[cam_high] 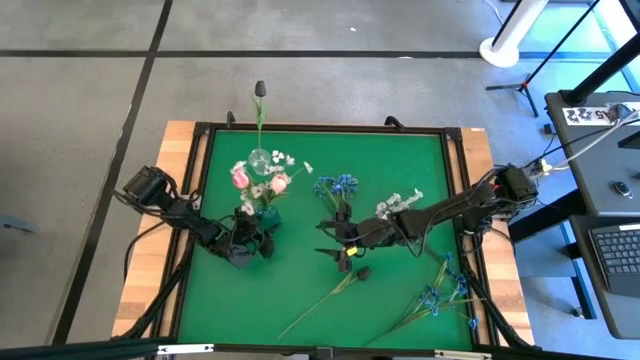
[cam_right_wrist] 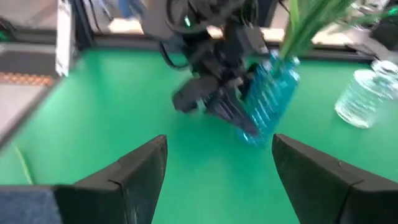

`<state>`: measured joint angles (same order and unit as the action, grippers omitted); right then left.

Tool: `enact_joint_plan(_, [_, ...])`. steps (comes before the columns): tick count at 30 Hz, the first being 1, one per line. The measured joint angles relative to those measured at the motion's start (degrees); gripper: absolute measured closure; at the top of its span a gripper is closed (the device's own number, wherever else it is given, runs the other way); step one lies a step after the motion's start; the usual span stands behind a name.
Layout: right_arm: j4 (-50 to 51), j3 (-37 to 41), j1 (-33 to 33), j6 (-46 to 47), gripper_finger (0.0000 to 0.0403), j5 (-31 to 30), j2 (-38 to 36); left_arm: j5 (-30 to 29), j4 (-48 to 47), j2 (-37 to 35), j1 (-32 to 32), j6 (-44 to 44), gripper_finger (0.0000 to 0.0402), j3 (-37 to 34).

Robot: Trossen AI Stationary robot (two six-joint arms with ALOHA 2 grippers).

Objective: Sort flowers into vase by color
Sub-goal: Adjust the blue vase

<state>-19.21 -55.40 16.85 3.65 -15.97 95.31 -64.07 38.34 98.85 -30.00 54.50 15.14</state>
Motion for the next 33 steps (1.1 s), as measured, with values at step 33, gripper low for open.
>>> enact_joint_plan(33, [-7.60, -0.15, -9.30, 6.24, 0.0133, 15.59, 0.26, 17.11, -4.75, 0.11, 7.78, -36.74, 0.0157, 28.00])
